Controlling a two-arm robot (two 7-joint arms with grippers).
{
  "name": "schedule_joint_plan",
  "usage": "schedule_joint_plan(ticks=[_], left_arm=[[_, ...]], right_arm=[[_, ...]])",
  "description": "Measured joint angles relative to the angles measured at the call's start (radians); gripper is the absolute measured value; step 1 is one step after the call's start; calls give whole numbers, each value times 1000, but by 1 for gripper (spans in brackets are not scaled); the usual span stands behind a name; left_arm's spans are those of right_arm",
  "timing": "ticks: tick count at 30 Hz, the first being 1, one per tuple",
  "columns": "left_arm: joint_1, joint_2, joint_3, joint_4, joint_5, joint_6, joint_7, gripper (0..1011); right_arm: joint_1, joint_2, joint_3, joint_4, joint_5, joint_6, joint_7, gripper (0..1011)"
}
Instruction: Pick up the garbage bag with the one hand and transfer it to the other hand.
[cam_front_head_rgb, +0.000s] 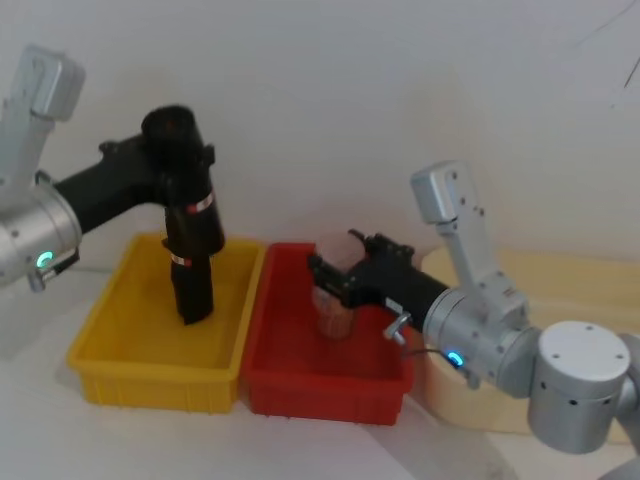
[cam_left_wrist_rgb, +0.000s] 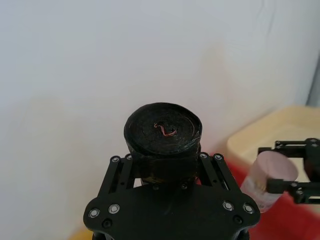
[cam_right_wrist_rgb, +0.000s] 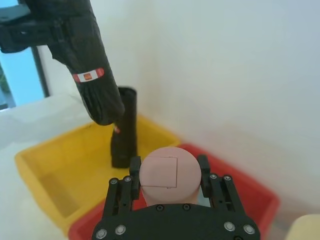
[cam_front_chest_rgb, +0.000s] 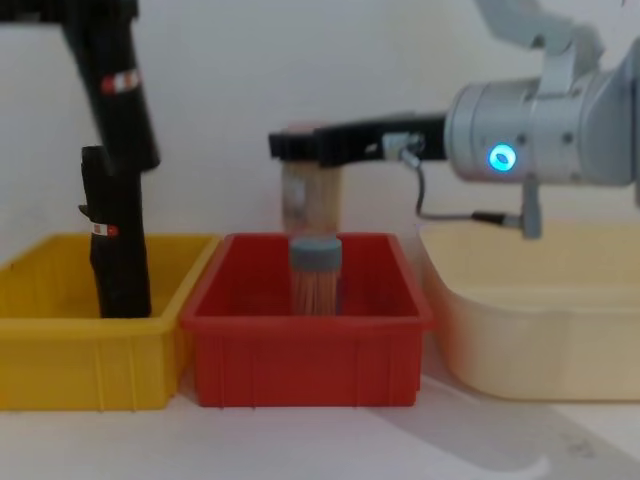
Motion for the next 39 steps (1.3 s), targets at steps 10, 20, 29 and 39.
schedule_joint_plan(ticks=[10,20,29,39], left_arm=[[-112,-62,70,11,8,-55,-53,506],[-219,-142,174,156,53,-127,-110,506],[-289,-206,249,316,92,-168,-149,506],[-342,-260,288,440,102,-212,-208,506]], right_arm=[[-23,56,37,-134,-54,-2,-64,651],[-62,103,90,-227,-108,14,-139,651],[-101,138,147,-271,-150,37,-208,651],[-120,161,198,-260,-175,85,-251,651]])
